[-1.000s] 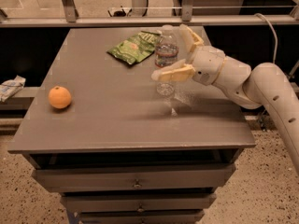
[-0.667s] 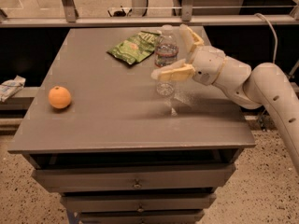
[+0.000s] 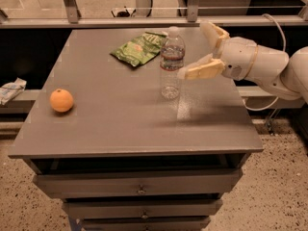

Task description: Place water bottle upright

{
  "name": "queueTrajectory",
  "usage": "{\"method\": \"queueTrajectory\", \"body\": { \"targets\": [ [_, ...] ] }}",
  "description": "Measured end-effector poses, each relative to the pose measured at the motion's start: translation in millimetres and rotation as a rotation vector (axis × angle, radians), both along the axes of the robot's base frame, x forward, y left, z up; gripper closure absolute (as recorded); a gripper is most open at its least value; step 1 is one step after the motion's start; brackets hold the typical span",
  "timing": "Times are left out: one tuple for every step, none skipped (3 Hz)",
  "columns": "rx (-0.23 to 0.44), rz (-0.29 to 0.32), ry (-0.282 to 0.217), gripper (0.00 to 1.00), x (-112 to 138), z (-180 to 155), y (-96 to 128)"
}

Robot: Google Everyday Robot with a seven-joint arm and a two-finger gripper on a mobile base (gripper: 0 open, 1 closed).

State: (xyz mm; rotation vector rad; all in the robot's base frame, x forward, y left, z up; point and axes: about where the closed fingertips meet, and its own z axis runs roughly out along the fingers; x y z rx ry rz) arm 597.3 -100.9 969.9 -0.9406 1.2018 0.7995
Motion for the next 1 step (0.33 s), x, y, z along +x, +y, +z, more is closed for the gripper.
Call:
{"method": "queueTrajectory", "body": {
  "targets": [
    [-0.007,0.008,0.003,0.0,-2.0,0.2,-0.7]
  ]
}}
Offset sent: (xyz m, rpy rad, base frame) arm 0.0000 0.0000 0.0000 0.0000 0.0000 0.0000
